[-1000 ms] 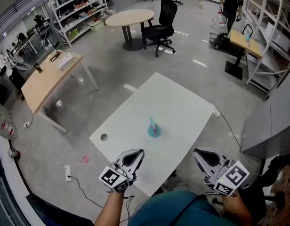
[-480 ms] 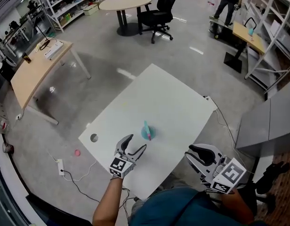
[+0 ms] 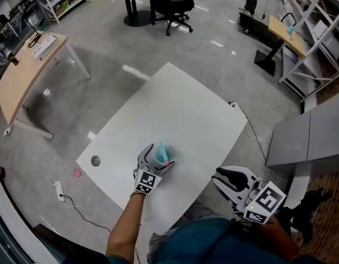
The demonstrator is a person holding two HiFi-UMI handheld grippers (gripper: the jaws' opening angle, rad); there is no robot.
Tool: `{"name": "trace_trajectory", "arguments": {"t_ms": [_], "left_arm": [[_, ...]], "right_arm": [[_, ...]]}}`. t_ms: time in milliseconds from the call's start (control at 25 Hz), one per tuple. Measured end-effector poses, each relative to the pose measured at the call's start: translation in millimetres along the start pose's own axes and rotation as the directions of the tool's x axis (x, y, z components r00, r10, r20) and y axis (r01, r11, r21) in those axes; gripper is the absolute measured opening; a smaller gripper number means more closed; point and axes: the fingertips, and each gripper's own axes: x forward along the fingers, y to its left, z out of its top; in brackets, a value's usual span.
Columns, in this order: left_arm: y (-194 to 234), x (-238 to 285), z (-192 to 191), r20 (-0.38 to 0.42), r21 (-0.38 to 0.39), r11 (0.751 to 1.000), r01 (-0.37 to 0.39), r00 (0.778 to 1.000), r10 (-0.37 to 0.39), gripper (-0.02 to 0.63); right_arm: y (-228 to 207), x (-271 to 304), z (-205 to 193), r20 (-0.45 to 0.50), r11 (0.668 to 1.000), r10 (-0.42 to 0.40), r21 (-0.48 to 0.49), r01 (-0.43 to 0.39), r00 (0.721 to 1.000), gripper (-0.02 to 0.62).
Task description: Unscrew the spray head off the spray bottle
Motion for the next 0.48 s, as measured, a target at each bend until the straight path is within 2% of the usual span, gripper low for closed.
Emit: {"name": "trace_trajectory", "arguments": {"t_ms": [160, 320, 360, 440, 480], "left_arm": [[-2, 22, 2, 0.005, 0.019, 1.0, 0.002, 1.0, -0.002, 0.472], [-6, 38, 5, -0.035, 0.068, 0.997, 0.019, 0.999, -0.017, 0.469], [-7, 38, 4, -0.047, 0.077, 0.997, 0.021, 0.999, -0.018, 0.468], [-9, 38, 4, -0.084, 0.104, 0.994, 0.02, 0.996, -0.011, 0.407], [-11, 37, 5, -0.105, 0.124, 0.992, 0.018, 0.995, -0.005, 0.407]], "right_arm": [[-3, 16, -3, -0.022, 1.0, 0.018, 0.01, -0.017, 1.0, 0.082], [-1, 28, 1, -0.024, 0.998, 0.066, 0.02, -0.066, 0.998, 0.083], [1, 32, 1, -0.027, 0.996, 0.081, 0.031, -0.08, 0.996, 0.095], [3, 39, -1, -0.034, 0.992, 0.112, 0.067, -0.109, 0.993, 0.133], [4, 43, -2, -0.036, 0.988, 0.128, 0.091, -0.124, 0.991, 0.152]]}}
